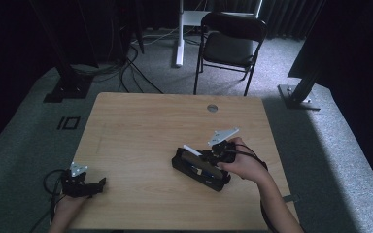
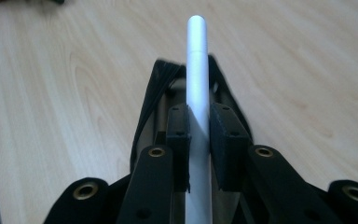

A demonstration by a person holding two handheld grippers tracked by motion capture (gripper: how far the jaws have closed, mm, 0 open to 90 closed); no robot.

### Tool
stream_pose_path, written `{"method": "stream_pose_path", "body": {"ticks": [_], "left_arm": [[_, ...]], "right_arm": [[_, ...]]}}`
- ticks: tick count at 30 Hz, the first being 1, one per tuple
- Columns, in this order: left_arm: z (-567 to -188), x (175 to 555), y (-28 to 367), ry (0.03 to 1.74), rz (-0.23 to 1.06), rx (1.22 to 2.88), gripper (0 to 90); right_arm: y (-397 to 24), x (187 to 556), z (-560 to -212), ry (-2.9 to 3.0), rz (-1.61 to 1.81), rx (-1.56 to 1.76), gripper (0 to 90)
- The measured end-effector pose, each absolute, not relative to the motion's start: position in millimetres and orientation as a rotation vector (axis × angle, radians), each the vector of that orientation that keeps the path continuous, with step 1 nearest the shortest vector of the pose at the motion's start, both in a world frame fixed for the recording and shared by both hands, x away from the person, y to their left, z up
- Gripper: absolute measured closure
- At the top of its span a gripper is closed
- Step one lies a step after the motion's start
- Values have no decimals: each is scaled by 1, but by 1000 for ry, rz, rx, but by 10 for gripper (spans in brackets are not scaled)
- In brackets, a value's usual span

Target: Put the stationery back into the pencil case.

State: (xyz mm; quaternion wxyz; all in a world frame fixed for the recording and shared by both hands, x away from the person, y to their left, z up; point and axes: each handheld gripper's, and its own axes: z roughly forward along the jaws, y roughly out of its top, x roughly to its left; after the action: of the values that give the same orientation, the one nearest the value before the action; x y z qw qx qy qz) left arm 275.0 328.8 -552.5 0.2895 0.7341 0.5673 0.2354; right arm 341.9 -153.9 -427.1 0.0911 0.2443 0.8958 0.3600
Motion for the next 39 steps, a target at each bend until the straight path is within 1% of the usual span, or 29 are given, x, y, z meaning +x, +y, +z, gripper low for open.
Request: {"method": "stream_pose_path", "body": {"ticks": [11, 39], "left_arm": [[-552, 275, 329, 1513, 628, 1962, 3], [-553, 275, 329, 1515, 626, 1959, 3]], "right_arm": [[-149, 352, -447, 2730, 997, 717, 785], [-132, 363, -471, 2834, 843, 707, 785]]}}
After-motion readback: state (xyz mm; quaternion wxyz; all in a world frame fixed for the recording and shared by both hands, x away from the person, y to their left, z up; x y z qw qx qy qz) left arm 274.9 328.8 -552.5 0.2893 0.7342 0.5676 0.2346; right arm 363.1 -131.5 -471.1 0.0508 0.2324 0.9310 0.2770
